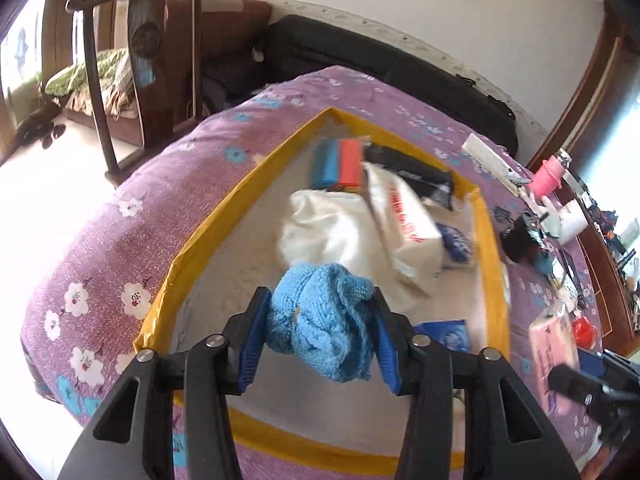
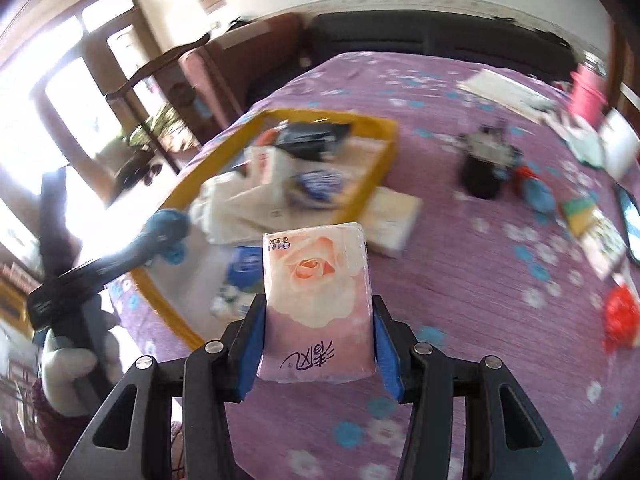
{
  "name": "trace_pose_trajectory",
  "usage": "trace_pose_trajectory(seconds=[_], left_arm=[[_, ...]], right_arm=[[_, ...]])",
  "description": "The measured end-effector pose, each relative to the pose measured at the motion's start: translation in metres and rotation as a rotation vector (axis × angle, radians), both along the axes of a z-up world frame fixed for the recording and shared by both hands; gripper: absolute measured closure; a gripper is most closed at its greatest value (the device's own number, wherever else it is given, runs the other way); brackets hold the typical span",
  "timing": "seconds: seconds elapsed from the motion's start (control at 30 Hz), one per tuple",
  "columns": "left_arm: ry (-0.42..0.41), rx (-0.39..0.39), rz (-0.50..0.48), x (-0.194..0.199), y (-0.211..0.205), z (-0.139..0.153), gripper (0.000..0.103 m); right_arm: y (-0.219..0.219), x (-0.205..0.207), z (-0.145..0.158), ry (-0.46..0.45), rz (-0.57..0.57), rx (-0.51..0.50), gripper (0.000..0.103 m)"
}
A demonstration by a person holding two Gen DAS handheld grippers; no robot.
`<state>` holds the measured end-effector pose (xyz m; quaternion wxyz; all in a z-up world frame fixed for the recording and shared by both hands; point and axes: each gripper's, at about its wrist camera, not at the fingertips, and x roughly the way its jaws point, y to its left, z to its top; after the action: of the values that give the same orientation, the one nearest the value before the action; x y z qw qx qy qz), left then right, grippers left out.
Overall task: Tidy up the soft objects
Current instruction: 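Place the blue cloth into the yellow box with the left gripper while the right places the pink pack there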
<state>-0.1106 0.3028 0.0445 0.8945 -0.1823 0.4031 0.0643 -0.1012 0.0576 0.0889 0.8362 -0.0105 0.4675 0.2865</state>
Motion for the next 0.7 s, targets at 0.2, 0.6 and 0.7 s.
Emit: trace_pose_trajectory(seconds=[0.2, 0.6, 0.7], left_arm=[[-0.069, -0.075, -0.017, -0.012, 0.011, 0.005, 0.036], [-0.225, -0.086, 0.132, -0.063, 0.053, 0.038, 0.019], [-0.211, -0.018, 0.167, -0.065, 0.052, 0.038, 0.018]], right_arm=[[0.053, 0.005, -0.004, 0.031, 0.074, 0.015, 0.049], [0.117, 0.008, -0.03, 0.089, 0.111, -0.005, 0.048], [0.122, 0.006, -0.034, 0.057, 0.097, -0.049, 0.046]])
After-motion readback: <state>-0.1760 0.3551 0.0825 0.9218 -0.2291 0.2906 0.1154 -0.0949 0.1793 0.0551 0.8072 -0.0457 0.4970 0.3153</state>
